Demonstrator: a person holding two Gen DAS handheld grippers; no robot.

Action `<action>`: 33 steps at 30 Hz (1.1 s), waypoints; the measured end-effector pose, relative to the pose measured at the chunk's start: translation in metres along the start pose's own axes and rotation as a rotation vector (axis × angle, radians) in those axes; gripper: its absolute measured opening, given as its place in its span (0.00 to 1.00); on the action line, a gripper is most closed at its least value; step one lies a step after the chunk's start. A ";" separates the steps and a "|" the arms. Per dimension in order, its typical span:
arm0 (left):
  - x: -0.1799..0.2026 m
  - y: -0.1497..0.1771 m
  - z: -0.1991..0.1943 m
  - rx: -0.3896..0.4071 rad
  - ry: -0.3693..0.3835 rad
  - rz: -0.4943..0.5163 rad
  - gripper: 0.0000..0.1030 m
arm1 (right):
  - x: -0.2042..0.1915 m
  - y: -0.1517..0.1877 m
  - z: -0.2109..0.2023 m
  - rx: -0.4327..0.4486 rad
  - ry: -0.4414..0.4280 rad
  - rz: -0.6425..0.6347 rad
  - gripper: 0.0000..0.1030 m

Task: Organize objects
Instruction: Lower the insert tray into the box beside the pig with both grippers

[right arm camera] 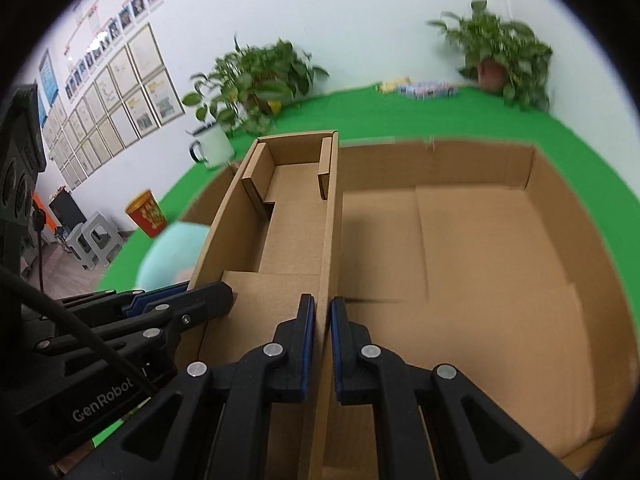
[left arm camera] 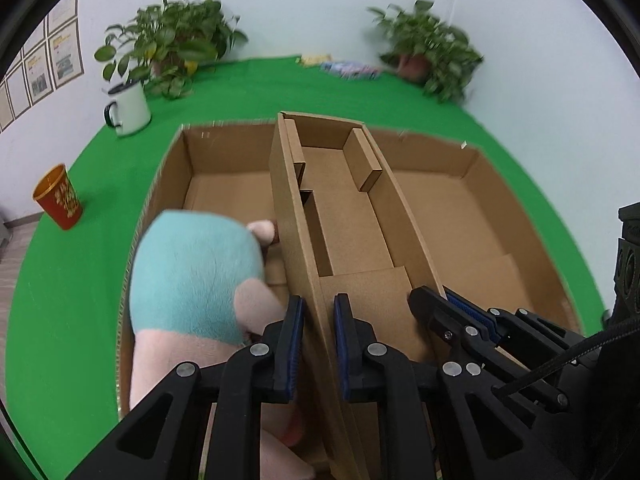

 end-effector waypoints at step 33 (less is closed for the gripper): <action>-0.011 0.066 -0.076 0.242 -0.044 -0.011 0.79 | 0.003 0.016 -0.044 0.097 0.037 -0.079 0.60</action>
Point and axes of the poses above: each gripper's, at about its wrist camera, not at the fingertips, and z roughly the way its jaws point, x to its right, y to its underside, the point moved 10 cm from there along z, roughly the way its jaws point, and after that the axes turned 11 degrees about -x, right-handed, at the moved point
